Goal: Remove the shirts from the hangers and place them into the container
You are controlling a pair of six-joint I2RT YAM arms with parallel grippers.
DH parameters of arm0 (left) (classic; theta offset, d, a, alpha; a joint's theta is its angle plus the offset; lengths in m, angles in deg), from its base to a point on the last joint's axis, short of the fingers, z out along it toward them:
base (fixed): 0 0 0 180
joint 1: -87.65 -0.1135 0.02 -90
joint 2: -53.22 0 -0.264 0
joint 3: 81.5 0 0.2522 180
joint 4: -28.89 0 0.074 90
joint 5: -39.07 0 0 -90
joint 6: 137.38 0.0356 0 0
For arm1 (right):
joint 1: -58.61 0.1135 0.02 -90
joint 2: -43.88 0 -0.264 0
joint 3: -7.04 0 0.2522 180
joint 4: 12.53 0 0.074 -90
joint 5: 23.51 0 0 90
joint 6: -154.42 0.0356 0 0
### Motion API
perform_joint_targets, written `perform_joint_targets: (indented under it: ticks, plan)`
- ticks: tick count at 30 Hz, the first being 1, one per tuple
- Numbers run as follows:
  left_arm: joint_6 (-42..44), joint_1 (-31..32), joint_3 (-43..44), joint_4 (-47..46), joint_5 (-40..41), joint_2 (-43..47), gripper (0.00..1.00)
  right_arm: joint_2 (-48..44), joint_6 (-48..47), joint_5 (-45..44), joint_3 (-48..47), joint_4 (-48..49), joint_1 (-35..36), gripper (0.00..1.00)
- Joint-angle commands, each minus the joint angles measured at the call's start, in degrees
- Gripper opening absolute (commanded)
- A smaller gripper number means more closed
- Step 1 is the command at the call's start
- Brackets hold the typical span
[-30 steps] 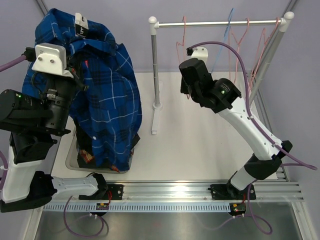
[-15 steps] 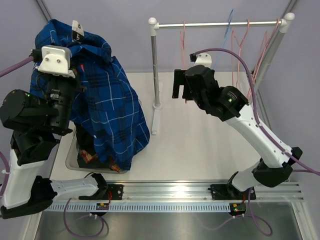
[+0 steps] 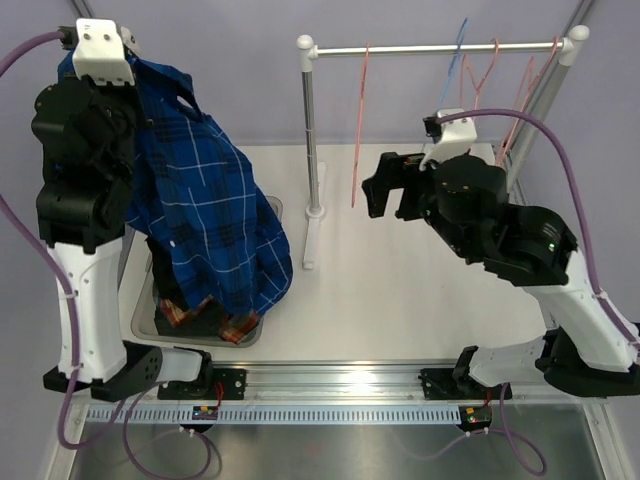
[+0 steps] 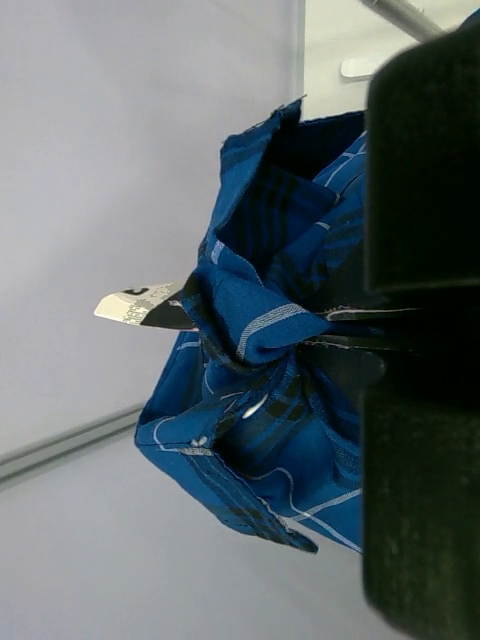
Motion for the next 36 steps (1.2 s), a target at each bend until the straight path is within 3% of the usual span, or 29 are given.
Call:
perform_joint_targets:
  ticks: [1,5,11,18,22,29,36]
  plan:
    - [-7.84,-9.39,4.70,1.61,-12.35,-2.03,0.00,-4.45,-1.57,-4.08,-0.81,-2.22,1.09,0.99]
    - [-12.51,-19.24,12.50,2.84,-21.84,-4.84,0.00,-8.33,-3.06,-5.49,2.45,-1.51,1.00,0.99]
    - [-14.53,-21.09,13.50,1.26,-22.30,-4.41,0.00,-10.18,-4.03,-5.58,4.91,-1.26,1.09,0.99]
    - [-9.17,-21.71,14.90,0.04,-18.44,-3.18,0.00,-10.10,-5.70,-3.39,6.32,0.50,1.09,1.00]
    - [-7.59,-21.80,19.82,0.82,-13.44,-3.45,0.00,-8.70,-7.81,-2.86,5.70,0.42,1.09,0.99]
    - [-4.87,-21.80,12.82,-1.72,-7.36,3.22,0.00,-7.90,-9.22,0.22,5.26,-0.20,1.00,0.99]
    - [-3.54,-21.89,11.74,-3.04,-2.89,5.70,0.00,-8.77,-10.71,1.80,5.17,0.24,1.09,0.99]
